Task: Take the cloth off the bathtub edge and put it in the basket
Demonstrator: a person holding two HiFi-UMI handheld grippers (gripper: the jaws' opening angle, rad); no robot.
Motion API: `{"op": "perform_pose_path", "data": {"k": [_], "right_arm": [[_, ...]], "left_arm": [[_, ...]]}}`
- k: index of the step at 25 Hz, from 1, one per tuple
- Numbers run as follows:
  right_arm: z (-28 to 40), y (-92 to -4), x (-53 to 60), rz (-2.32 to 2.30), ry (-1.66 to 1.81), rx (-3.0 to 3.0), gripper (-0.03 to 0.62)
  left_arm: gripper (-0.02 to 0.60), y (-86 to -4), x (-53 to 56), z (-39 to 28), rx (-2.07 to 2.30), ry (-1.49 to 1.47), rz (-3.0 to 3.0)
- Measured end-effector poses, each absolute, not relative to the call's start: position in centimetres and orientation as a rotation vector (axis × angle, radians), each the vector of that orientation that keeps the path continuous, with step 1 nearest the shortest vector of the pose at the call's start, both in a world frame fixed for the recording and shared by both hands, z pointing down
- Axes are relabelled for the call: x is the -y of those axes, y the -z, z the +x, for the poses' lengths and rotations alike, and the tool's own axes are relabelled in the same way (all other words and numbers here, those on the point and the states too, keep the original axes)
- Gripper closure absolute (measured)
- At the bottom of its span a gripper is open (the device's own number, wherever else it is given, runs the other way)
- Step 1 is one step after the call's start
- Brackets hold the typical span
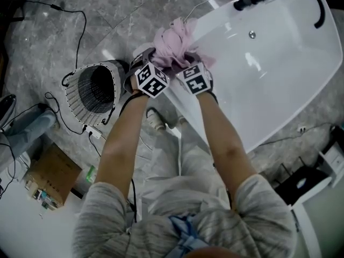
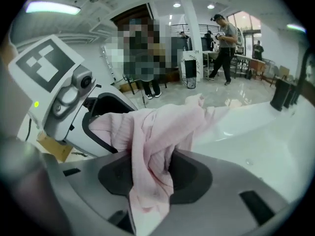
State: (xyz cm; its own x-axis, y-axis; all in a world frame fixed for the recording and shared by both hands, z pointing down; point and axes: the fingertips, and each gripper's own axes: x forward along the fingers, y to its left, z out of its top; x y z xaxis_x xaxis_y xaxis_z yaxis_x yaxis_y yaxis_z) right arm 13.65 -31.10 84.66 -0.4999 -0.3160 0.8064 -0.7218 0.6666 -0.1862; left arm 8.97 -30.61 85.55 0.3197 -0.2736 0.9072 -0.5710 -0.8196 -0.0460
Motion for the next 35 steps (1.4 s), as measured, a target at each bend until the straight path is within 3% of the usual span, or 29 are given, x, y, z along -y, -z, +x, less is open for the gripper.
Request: {"op": "perform_pose_path", "data": {"k": [3,10,35], "right_arm": [[13.1,-84.5,30.4,0.779,-0.764,2.112,0.445],[13.1,-84.5,29.7,0.711,-0.813,2.086,0.459],[10.8,-74.3,22.9,0.683,-0.833,2.149,0.476]], "left_arm": [[0.337,-84.7,29.6,10.1,0.754,-1.518,2.361],[0.455,-84.3,28.1,10.3,0.735,-1.351,2.256],[0.474,-74.6,21.0,8.1,0.849,-1.029,2.142]]}}
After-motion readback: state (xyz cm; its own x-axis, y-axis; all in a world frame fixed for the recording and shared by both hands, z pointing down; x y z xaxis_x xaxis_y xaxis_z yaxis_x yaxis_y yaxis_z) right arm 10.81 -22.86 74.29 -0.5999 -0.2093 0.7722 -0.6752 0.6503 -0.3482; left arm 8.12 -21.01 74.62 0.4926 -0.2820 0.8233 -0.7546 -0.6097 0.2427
